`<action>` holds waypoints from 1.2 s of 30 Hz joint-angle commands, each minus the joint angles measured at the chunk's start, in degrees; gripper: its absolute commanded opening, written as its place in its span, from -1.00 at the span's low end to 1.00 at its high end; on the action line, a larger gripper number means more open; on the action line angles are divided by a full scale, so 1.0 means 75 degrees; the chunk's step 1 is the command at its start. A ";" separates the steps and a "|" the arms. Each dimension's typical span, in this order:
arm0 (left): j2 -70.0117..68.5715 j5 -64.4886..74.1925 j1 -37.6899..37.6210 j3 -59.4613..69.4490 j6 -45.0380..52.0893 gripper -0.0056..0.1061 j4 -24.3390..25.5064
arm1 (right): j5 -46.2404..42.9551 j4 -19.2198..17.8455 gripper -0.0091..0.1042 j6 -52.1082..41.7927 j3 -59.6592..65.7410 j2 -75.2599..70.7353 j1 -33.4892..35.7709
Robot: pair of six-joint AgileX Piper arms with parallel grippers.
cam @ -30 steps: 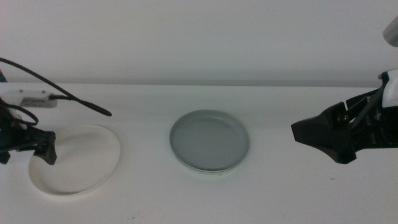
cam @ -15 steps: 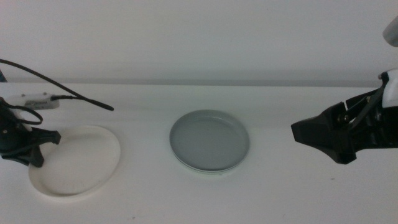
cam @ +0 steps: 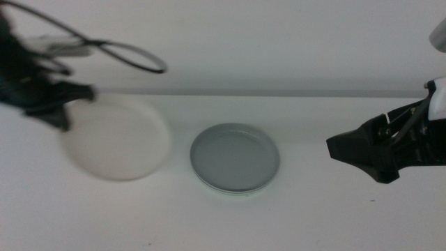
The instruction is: Stack the three bowls on top of each other.
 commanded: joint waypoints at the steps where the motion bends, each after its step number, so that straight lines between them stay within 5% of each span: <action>1: 0.0219 0.0191 -0.0864 -0.0522 -0.0586 -0.92 -0.0215 | -0.0052 0.0000 0.81 0.0000 0.0032 -0.0032 0.0017; 11: 0.2136 0.0328 -0.3168 -0.2788 -0.1489 -0.92 -0.0342 | -0.0052 0.0000 0.81 0.0000 0.0032 -0.0032 0.0017; 36: 0.3640 0.0180 -0.3251 -0.3426 -0.1208 -0.82 -0.0156 | -0.0052 0.0000 0.81 0.0000 0.0032 -0.0032 0.0017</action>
